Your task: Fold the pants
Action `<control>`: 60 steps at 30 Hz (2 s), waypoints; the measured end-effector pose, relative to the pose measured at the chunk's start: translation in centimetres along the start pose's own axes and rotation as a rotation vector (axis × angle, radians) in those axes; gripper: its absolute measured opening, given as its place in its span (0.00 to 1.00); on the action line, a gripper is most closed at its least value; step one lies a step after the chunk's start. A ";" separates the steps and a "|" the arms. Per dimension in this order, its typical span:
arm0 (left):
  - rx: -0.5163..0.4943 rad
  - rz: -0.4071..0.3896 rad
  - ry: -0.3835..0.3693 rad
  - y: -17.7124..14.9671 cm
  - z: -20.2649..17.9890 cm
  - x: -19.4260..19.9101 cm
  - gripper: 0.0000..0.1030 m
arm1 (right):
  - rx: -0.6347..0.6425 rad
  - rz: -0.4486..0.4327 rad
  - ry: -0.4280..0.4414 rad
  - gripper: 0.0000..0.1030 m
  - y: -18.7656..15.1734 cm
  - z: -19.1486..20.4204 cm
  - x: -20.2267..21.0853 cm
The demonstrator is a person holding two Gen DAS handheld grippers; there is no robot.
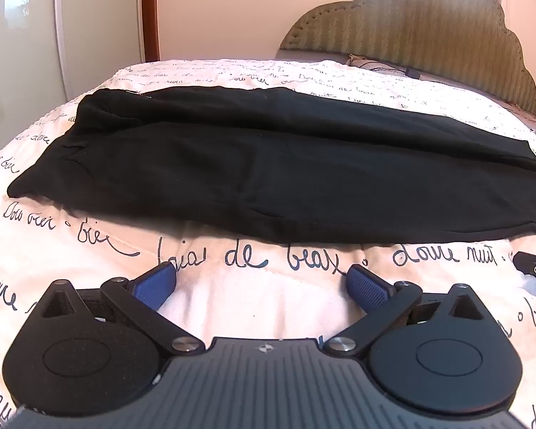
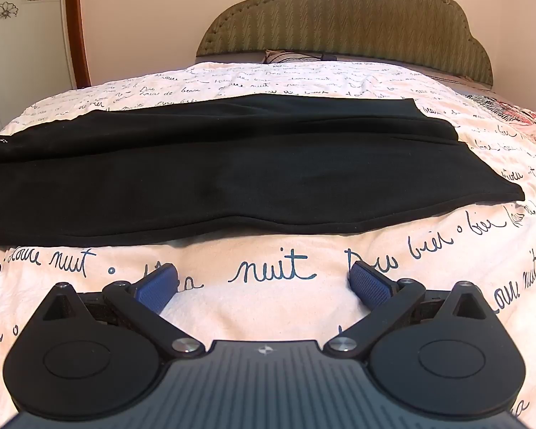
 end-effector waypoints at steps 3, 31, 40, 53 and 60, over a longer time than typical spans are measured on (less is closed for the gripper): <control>0.000 -0.002 0.000 -0.1 0.0 0.0 1.00 | 0.000 0.000 0.000 1.00 0.0 0.0 0.0; -0.004 -0.011 0.011 -0.2 -0.4 0.2 1.00 | 0.000 0.000 0.004 1.00 0.0 -0.1 -0.1; -0.001 -0.012 0.009 -0.2 -0.4 0.1 1.00 | 0.000 0.001 0.004 1.00 0.0 -0.2 -0.1; -0.001 -0.012 0.009 -0.2 -0.4 0.1 1.00 | 0.001 0.001 0.006 1.00 0.0 -0.3 -0.1; -0.002 -0.013 0.011 -0.2 -0.4 0.1 1.00 | 0.001 0.001 0.006 1.00 0.0 -0.3 -0.1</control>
Point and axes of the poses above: each gripper's, at about its wrist camera, not at the fingertips, and x roughly against the way its jaws point, z to its left, y to its top, the point moved 6 cm from there along -x, roughly the way its jaws point, and after that the axes turned 3 degrees about -z, right-handed, at the moved point
